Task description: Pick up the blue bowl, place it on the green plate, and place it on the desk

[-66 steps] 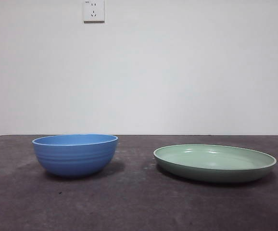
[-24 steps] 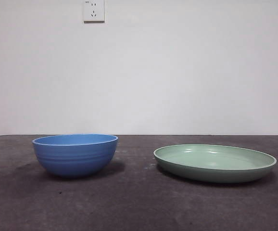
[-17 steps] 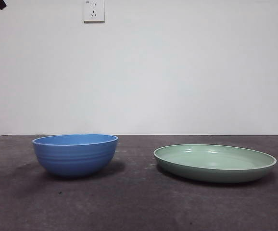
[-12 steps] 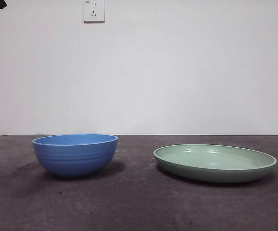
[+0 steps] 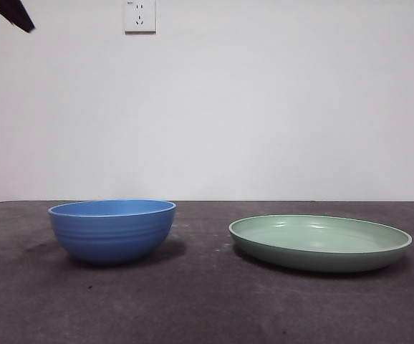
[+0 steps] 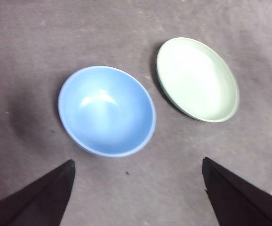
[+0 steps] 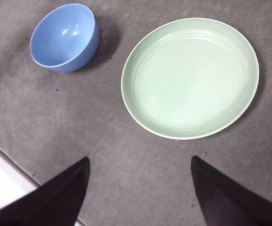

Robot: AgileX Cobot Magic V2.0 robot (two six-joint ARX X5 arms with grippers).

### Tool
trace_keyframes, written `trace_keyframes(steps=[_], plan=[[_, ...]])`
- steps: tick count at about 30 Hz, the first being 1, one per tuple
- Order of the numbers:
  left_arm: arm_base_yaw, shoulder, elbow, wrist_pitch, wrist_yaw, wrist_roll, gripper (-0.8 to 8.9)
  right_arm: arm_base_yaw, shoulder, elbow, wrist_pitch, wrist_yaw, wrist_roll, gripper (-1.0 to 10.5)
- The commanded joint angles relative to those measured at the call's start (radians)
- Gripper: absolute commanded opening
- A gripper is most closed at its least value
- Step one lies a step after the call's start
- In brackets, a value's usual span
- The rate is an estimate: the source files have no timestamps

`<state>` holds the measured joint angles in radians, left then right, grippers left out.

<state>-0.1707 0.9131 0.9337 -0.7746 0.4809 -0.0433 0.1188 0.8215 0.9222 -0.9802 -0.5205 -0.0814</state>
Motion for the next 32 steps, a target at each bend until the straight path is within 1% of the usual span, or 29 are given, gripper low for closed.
trace_keyframes(steps=[1, 5, 9, 13, 18, 23, 28, 30, 32], plan=[[-0.027, 0.074, 0.068, 0.012, -0.045, -0.003, 4.34, 0.004, 0.007, 0.021, 0.008, -0.003, 0.003, 3.4], [-0.069, 0.202, 0.148, 0.011, -0.143, -0.002, 4.33, 0.004, 0.007, 0.021, 0.008, -0.003, 0.003, 3.4], [-0.101, 0.335, 0.208, 0.012, -0.22, -0.002, 4.33, 0.004, 0.007, 0.021, 0.008, -0.003, 0.003, 3.4], [-0.119, 0.462, 0.247, 0.019, -0.262, 0.002, 4.32, 0.004, 0.007, 0.021, 0.008, -0.003, 0.003, 3.4], [-0.129, 0.598, 0.253, 0.081, -0.327, 0.001, 4.32, 0.004, 0.007, 0.021, 0.009, -0.003, 0.003, 3.4], [-0.131, 0.71, 0.253, 0.116, -0.332, 0.001, 4.32, 0.004, 0.007, 0.021, 0.011, -0.002, 0.003, 3.4], [-0.133, 0.783, 0.253, 0.123, -0.332, -0.002, 4.31, 0.004, 0.007, 0.021, 0.013, -0.002, 0.003, 3.4], [-0.133, 0.806, 0.253, 0.123, -0.332, -0.002, 4.06, 0.004, 0.007, 0.021, 0.014, -0.002, 0.003, 3.4], [-0.133, 0.82, 0.253, 0.122, -0.332, -0.003, 3.5, 0.004, 0.007, 0.021, 0.014, -0.002, 0.003, 3.4]])
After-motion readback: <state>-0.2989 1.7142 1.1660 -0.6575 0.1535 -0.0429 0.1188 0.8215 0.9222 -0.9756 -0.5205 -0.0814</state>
